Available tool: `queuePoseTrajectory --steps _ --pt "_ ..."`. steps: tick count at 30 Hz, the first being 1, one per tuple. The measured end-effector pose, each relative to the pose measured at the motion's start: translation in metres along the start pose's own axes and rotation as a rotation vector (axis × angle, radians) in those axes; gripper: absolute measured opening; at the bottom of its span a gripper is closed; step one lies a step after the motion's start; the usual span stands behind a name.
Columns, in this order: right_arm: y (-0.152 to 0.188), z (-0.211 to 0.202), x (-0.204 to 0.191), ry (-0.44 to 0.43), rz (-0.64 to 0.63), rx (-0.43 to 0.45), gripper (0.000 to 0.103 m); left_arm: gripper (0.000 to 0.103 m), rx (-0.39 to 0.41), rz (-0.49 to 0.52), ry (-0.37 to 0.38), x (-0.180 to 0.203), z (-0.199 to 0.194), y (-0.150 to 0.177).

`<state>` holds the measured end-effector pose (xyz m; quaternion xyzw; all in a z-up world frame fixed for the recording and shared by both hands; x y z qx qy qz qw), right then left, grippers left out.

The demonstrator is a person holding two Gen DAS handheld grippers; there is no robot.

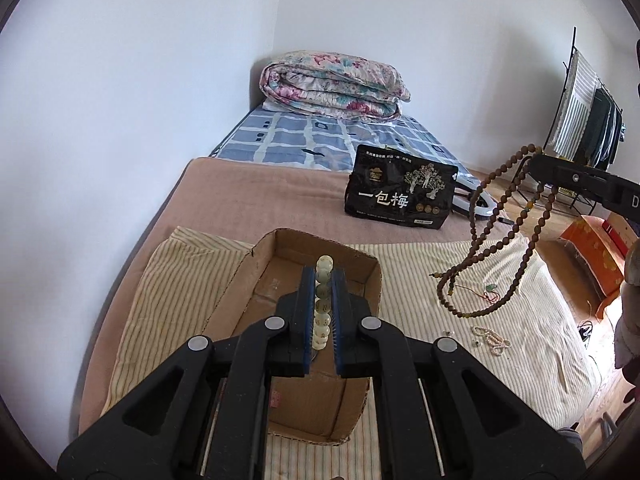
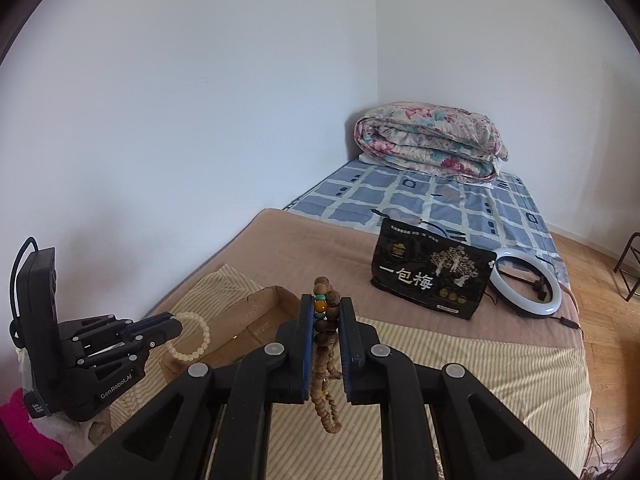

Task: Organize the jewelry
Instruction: 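Lift bracelet and prayer beads and carry both over the cardboard box, then open both tools to drop bracelet and prayer beads into the box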

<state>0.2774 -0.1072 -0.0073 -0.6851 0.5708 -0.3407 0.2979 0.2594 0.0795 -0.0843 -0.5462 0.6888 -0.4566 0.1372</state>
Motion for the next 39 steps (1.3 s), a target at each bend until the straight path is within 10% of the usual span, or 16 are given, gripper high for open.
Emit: queuePoseTrajectory --steps 22,26,30,39 --pt "0.01 0.07 -0.076 -0.084 -0.043 -0.098 0.01 0.005 -0.086 -0.017 -0.012 -0.042 0.021 0.02" --pt "0.016 0.077 -0.071 -0.052 -0.032 -0.11 0.032 0.005 -0.109 -0.043 0.0 -0.045 0.027 0.023" --pt "0.017 0.078 -0.062 -0.038 -0.017 -0.111 0.033 0.023 -0.102 -0.07 0.004 -0.05 0.028 0.021" --pt "0.022 0.072 -0.041 -0.008 0.007 -0.109 0.044 0.024 -0.082 -0.078 -0.012 -0.048 0.024 0.016"
Point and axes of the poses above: each gripper's, at about its wrist camera, not at the fingertips, and z roughly the way its jaws point, x to its right, y to its underside, the point moved 5 cm from there along z, roughly the way its jaws point, and after that the axes turned 15 degrees about y, right-handed, at the moved point
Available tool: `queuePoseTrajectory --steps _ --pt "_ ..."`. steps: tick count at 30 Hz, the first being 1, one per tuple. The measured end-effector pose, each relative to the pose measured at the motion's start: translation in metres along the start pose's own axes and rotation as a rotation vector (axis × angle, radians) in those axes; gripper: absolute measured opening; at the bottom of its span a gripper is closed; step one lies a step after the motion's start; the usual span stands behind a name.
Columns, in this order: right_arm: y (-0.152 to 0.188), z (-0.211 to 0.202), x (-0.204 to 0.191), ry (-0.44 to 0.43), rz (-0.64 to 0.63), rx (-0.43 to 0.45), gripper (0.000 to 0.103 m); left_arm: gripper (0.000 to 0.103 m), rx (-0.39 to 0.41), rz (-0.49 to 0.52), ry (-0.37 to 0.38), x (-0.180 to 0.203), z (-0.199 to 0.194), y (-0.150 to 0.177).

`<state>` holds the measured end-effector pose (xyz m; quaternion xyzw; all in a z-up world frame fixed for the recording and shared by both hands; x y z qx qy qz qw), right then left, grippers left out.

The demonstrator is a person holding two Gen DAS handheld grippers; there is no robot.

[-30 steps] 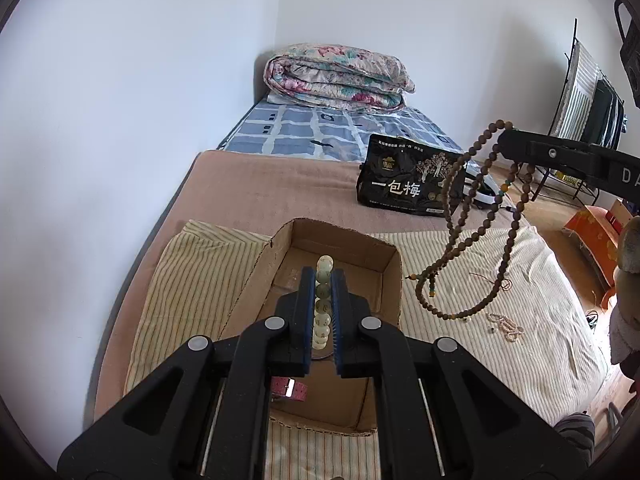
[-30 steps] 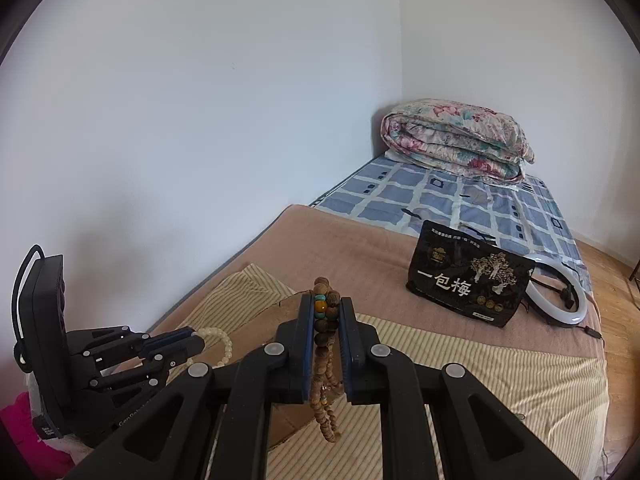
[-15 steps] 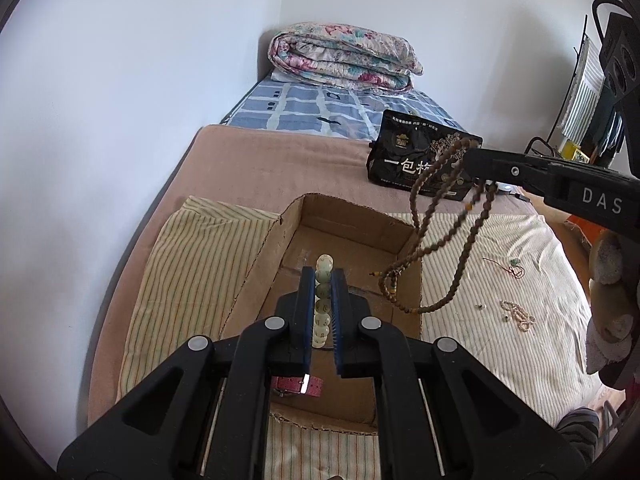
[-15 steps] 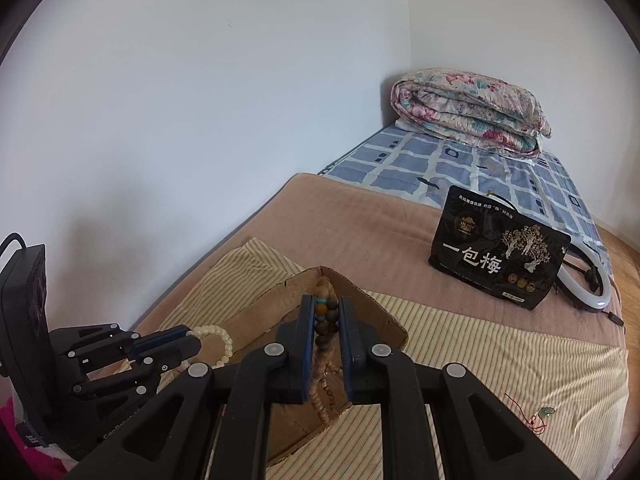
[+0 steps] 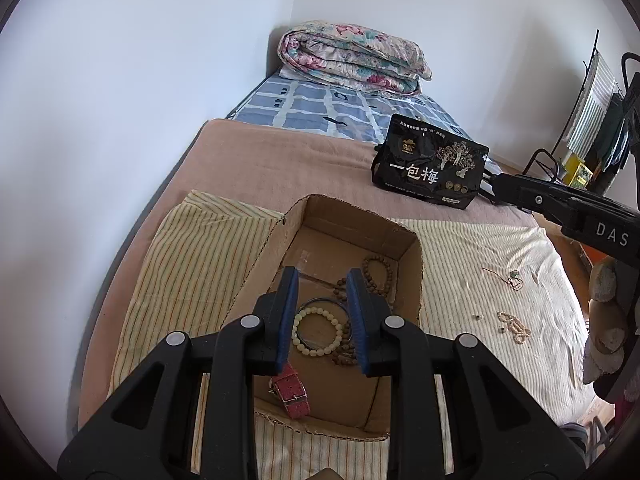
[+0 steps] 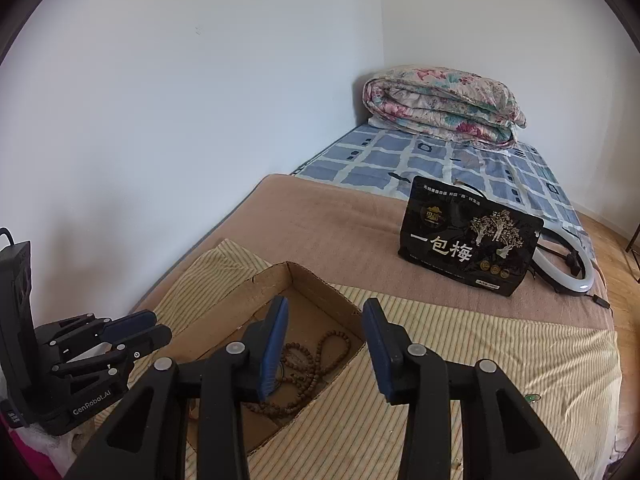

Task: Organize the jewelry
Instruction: 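Open both tools to drop bracelet and prayer beads into the box, then move both open tools back over the pearl strand on the bed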

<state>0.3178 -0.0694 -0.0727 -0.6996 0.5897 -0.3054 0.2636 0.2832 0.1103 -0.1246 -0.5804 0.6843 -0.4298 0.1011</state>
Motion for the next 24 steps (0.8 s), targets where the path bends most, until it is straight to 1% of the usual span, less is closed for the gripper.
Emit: queuePoseTrajectory --steps 3,5,8,9,11,15,17,19,24 --pt "0.002 -0.005 0.01 0.012 0.005 0.009 0.049 0.024 0.005 0.005 0.0 0.004 0.0 -0.001" --pt "0.004 -0.009 0.019 0.026 0.01 0.014 0.057 0.024 0.007 0.01 0.003 0.01 0.001 -0.001" --pt "0.007 -0.014 0.035 0.048 0.017 0.023 0.064 0.024 0.009 0.013 0.013 0.02 0.005 -0.001" --pt "0.009 -0.016 0.041 0.057 0.019 0.025 0.065 0.024 0.008 0.016 0.017 0.024 0.007 -0.001" --pt "0.012 -0.02 0.054 0.079 0.025 0.031 0.074 0.024 0.004 0.024 0.025 0.033 0.011 -0.001" --pt "0.021 -0.026 0.084 0.112 0.049 0.033 0.081 0.024 -0.012 0.044 0.043 0.052 0.023 0.001" --pt "0.028 -0.028 0.1 0.125 0.056 0.03 0.087 0.024 -0.02 0.059 0.05 0.063 0.029 0.002" --pt "0.035 -0.029 0.117 0.152 0.065 0.027 0.087 0.031 -0.023 0.071 0.059 0.072 0.034 0.003" --pt "0.059 -0.033 0.162 0.199 0.116 0.005 0.087 0.031 -0.036 0.088 0.087 0.098 0.051 0.006"
Point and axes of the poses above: each gripper's, at about its wrist camera, not at the fingertips, and z roughly the way its jaws point, x to its right, y to its underside, the point moved 5 cm from there along z, roughly the way its jaws point, and after that the axes turned 15 degrees about y, right-handed, at the moved point
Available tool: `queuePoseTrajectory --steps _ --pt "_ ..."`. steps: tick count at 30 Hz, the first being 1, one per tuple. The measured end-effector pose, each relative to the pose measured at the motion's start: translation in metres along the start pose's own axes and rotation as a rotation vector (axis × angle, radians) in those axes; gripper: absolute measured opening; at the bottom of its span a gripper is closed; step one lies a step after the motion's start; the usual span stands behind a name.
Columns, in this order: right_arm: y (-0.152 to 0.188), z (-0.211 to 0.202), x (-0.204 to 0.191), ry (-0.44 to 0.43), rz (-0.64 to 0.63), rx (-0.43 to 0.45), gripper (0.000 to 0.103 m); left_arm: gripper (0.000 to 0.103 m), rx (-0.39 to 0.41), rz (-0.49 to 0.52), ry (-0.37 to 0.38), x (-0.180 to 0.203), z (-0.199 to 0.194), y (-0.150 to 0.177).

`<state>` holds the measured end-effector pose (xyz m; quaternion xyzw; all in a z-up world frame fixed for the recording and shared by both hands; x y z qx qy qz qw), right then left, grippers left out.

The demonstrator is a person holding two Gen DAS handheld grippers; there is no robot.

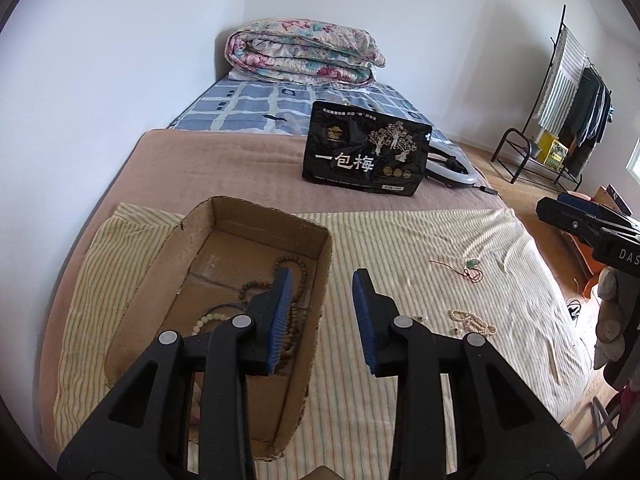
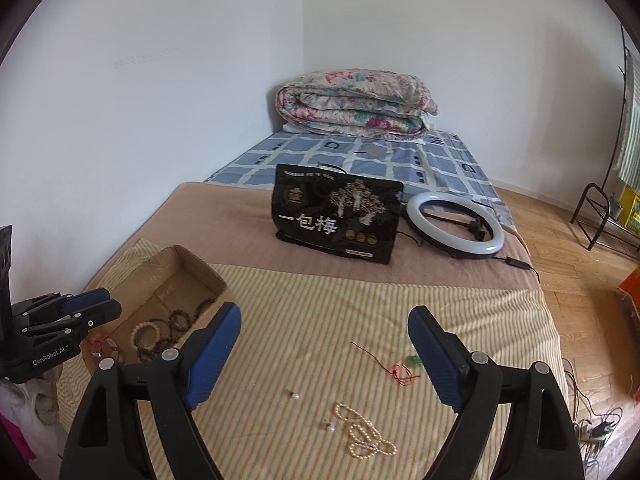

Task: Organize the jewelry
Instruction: 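Move both open tools back over the pearl strand on the bed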

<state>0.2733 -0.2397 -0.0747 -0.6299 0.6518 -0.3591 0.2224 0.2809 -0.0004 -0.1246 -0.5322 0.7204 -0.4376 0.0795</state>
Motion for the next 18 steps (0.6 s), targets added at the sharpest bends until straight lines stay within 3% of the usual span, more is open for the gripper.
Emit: queuePoseTrajectory --steps 7,18 --pt "0.035 0.006 0.052 0.058 0.026 -0.033 0.087 0.031 -0.033 0.022 0.041 0.032 0.031 0.006" --pt "0.096 0.032 0.086 0.072 0.028 -0.136 0.087 0.031 -0.116 0.046 0.1 0.068 0.081 0.026"
Point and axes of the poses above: each gripper's, at about its wrist camera, not at the fingertips, and z roughly the way its jaws point, x to its right, y to its underside, the point moved 5 cm from there along z, roughly the way its jaws point, and after that the axes turned 15 degrees about y, right-handed, at the moved point
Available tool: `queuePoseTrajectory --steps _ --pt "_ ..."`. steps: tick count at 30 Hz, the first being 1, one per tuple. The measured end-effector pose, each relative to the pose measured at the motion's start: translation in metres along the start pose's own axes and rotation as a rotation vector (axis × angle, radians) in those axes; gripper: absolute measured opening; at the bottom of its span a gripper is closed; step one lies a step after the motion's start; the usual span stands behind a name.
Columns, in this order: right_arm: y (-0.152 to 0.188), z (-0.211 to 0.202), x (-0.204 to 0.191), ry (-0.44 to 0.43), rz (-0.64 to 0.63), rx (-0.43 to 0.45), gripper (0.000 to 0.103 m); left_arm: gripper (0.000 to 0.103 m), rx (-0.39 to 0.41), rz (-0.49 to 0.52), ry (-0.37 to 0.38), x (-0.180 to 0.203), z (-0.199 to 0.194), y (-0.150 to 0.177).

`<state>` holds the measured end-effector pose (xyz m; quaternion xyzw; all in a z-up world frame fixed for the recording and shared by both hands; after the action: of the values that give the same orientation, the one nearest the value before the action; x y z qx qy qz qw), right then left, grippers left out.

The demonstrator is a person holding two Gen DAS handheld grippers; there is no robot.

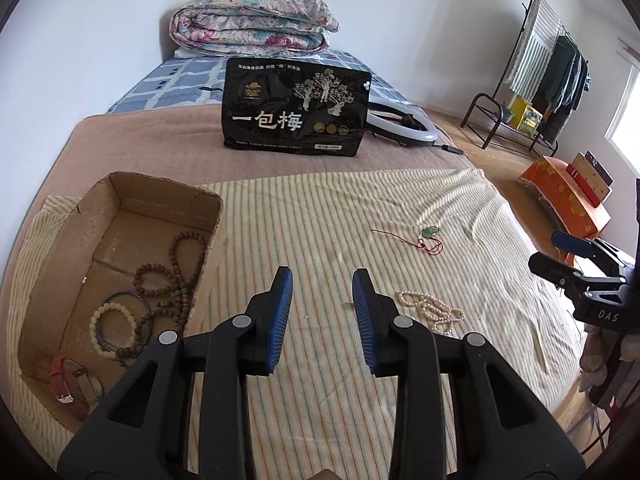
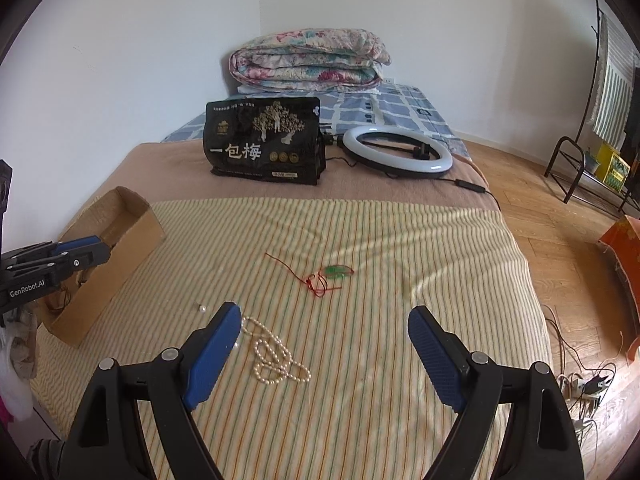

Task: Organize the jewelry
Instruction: 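Move both open tools back over the pearl strand on the bed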

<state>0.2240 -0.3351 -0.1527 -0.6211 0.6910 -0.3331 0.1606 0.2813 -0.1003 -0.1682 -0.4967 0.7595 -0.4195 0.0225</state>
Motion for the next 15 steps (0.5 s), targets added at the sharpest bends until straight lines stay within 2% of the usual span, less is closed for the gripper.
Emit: queuePoseTrajectory --steps 13,15 --pt "0.067 0.046 -0.018 -0.067 -0.08 -0.144 0.087 0.03 -0.111 -0.007 0.055 0.01 0.061 0.025" --pt "0.073 0.052 -0.024 -0.079 -0.093 -0.159 0.086 0.026 -0.127 0.0 0.057 0.012 0.068 0.028"
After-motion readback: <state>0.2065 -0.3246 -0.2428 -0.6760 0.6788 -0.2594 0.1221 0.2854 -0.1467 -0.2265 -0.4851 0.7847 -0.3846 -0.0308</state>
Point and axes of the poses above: each gripper's, at about its wrist camera, not at the fingertips, and z roughly the way its jaws point, x to its right, y to its underside, the point moved 5 cm from there along z, roughly the way its jaws point, and after that the axes turned 15 degrees about y, right-handed, at the moved point
